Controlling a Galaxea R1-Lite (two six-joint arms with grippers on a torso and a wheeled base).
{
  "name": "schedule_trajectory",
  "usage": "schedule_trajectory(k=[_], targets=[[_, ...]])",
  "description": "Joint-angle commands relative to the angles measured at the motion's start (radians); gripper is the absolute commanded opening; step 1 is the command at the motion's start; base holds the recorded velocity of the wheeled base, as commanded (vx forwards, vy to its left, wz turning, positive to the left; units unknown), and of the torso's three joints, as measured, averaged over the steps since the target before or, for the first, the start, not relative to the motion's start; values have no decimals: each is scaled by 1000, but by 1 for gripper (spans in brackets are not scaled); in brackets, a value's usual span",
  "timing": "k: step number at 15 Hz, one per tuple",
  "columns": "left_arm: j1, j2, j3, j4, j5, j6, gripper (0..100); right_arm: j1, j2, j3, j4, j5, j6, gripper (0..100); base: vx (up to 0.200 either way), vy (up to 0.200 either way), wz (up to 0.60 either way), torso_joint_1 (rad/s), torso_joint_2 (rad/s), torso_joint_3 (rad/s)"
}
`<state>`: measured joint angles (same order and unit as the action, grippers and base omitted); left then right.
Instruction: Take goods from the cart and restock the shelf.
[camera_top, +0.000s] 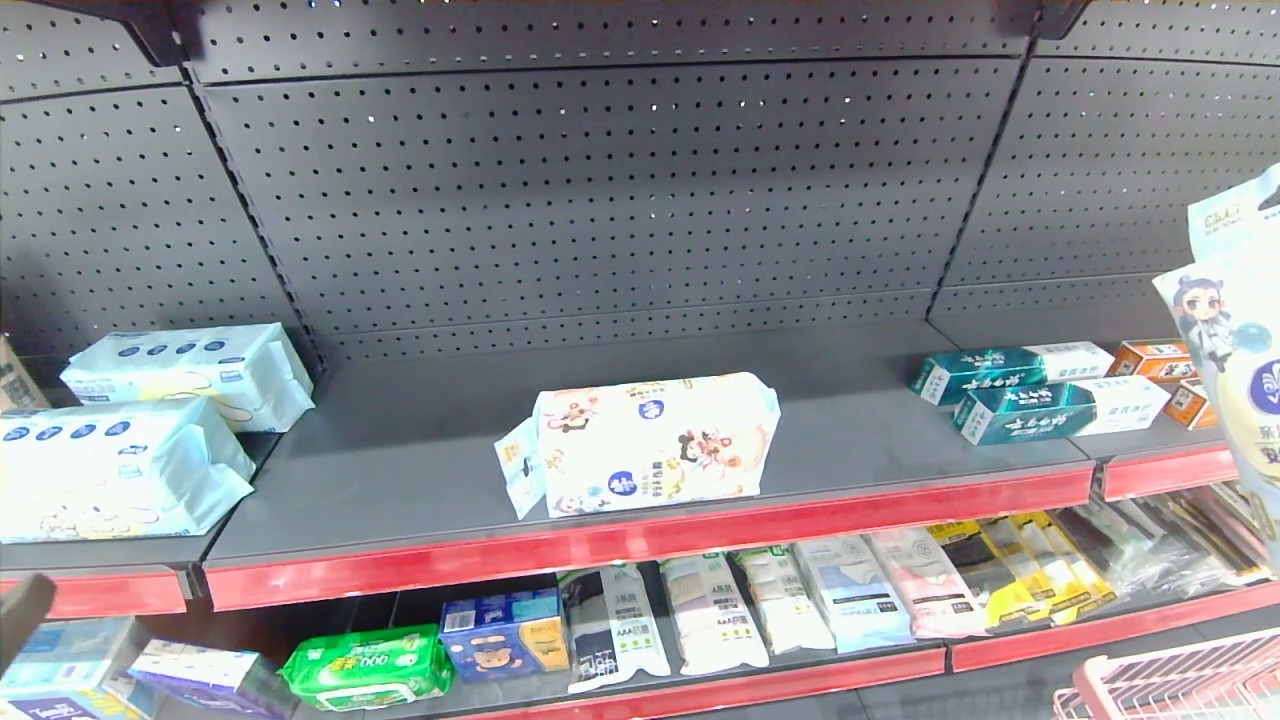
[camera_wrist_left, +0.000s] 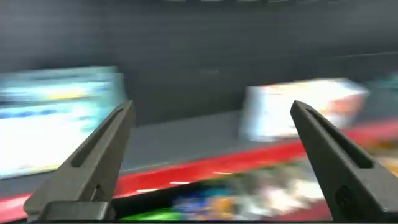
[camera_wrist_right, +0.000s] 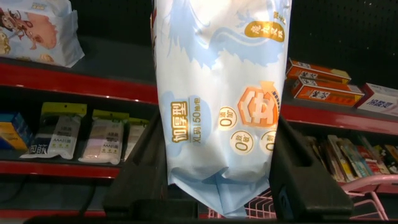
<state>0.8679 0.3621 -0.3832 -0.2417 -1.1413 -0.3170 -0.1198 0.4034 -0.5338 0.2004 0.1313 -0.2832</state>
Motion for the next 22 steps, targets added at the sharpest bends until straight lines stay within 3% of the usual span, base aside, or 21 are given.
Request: schedule_trajectory(k=[1, 2, 3, 5, 6, 8, 11, 14, 15, 17, 18, 20, 21, 22], targets=[[-337, -235, -97, -7, -316, -494, 100, 0, 6, 0, 1, 1, -1, 0, 0, 0, 0, 0, 0, 0], [-365, -281, -85, -8, -325, -547, 100, 0, 5, 2, 1, 2, -1, 0, 0, 0, 0, 0, 0, 0], [-346, -362, -31, -10, -311, -551, 100, 0, 6, 2, 1, 2, -2, 0, 0, 0, 0, 0, 0, 0], [-270, -362, -6, -8, -170, -557, 100, 2, 18, -14, -6, 2, -4, 0, 0, 0, 0, 0, 0, 0], [-259, -362, -6, -8, -155, -557, 100, 2, 23, -21, -6, 2, -5, 0, 0, 0, 0, 0, 0, 0], [-300, -362, -3, -8, -187, -579, 100, 2, 49, -40, -7, 7, -7, 0, 0, 0, 0, 0, 0, 0], [-441, -362, -16, -39, -301, -671, 100, 2, 57, -40, -7, 5, -8, 0, 0, 0, 0, 0, 0, 0], [-527, -362, 12, -44, -302, -703, 100, 0, 64, -46, -7, -1, -34, 0, 0, 0, 0, 0, 0, 0], [-552, -362, 9, -44, -302, -738, 100, -6, 57, -40, -6, -1, -42, 0, 0, 0, 0, 0, 0, 0], [-552, -362, 7, -54, -302, -849, 100, -20, 29, -31, -1, -10, -102, 0, 0, 0, 0, 0, 0, 0], [-552, -362, 10, -62, -304, -884, 100, -20, 12, -28, 4, -32, -123, 0, 0, 0, 0, 0, 0, 0], [-550, -362, 46, -67, -316, -887, 100, -18, -9, -6, 4, -79, -137, 0, 0, 0, 0, 0, 0, 0], [-550, -362, 83, -85, -327, -856, 100, -18, -12, 0, 2, -94, -137, 0, 0, 0, 0, 0, 0, 0], [-550, -362, 152, -133, -322, -783, 100, -18, -15, 11, -3, -96, -142, 0, 0, 0, 0, 0, 0, 0]])
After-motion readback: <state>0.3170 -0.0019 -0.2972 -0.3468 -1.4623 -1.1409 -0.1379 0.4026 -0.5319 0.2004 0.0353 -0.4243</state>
